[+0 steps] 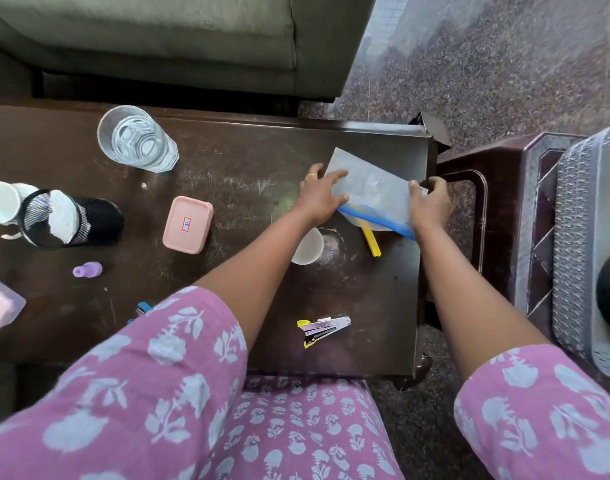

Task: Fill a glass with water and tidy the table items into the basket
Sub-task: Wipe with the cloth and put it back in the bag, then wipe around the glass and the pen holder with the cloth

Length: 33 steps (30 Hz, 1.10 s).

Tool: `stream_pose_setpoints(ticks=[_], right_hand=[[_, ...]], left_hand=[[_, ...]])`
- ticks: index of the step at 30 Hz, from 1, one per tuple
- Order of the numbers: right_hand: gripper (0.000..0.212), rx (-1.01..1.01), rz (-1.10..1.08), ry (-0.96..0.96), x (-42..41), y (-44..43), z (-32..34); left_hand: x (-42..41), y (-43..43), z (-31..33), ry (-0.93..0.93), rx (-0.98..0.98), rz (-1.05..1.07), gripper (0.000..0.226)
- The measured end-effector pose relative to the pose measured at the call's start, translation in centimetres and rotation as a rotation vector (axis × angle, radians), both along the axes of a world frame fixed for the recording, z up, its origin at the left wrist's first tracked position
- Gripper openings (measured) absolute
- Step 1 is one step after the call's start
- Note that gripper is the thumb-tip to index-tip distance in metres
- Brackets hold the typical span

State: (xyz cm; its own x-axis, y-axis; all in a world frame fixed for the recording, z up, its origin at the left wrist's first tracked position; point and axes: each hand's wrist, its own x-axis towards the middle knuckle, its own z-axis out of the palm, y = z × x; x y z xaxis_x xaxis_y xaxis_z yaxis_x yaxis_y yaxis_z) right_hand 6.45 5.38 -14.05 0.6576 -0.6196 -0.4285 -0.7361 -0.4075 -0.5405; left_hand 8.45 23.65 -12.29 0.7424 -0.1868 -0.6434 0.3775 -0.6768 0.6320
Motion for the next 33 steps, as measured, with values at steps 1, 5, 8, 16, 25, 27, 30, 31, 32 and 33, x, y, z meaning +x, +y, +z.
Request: stream_pose_setpoints(ticks=[1,5,8,16,25,27,30,31,32,33], right_hand=[[0.042,-0.013,0.010,0.015,-0.4,0.1,-0.2],[0.037,-0.204,0.040,0.030,-1.0,1.2,0.4],[0.031,-0.515,0.126,0.018,-0.8,2.6,1.4],[0.026,-0.514,0.259,-0.118,0.4,10.6,3.3],[0.018,-0.313,0.632,-0.512,-2.0,25.9,3.2],[0.019,-0.159,0.721,-0.545,-2.7,29.4,3.2],[0.025,0.045,0.836,-0.486,-3.8,33.8,3.4],[0.029,0.106,0.870,-0.443,-4.1,35.0,3.4],[0.034,0.164,0.902,-0.411,-4.4,36.1,3.4],[0.039,0.215,0.929,-0.388,-4.6,37.2,3.3]], left_hand=[[-0.3,-0.1,-0.2,-0.004,0.027,-0.020,0.048],[-0.7,0.2,-0.2,-0.112,0.010,0.012,0.042],[-0.6,0.8,0.2,-0.197,-0.021,0.072,0.037],[-1.7,5.7,1.2,-0.441,-0.015,0.343,0.034],[-5.5,17.1,2.2,-0.797,0.116,0.757,0.029],[-6.6,19.5,2.4,-0.903,0.181,0.808,0.028],[-8.5,22.9,2.6,-1.053,0.265,0.823,0.026],[-9.1,24.0,2.6,-1.090,0.290,0.825,0.025],[-9.6,24.9,2.6,-1.120,0.312,0.834,0.025],[-10.0,25.8,2.5,-1.138,0.332,0.859,0.025]])
